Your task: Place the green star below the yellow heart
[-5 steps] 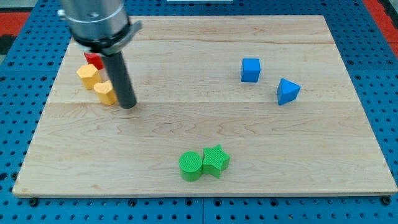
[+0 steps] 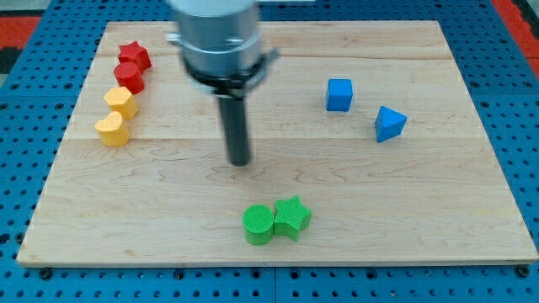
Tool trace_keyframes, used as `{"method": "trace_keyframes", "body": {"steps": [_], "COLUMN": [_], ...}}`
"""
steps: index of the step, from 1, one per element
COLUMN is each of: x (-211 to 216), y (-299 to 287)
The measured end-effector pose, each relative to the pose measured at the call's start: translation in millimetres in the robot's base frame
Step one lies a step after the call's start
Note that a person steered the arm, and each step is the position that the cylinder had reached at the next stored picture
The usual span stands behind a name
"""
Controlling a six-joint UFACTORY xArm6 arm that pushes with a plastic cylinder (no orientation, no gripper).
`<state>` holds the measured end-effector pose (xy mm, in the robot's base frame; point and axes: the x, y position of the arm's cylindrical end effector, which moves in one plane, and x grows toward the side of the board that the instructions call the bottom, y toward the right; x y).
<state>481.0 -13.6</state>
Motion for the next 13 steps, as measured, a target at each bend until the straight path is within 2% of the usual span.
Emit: {"method": "trace_keyframes", "body": {"steps": [1, 5, 6, 7, 8, 10, 11, 12, 13], "x": [0.0, 15.3, 75.8, 134.4, 111.1, 30.7, 40.2, 13.1, 13.4], "y": [45.5, 64.9, 167.5, 136.0, 55.1, -114.3, -52.3, -59.0, -108.4]}}
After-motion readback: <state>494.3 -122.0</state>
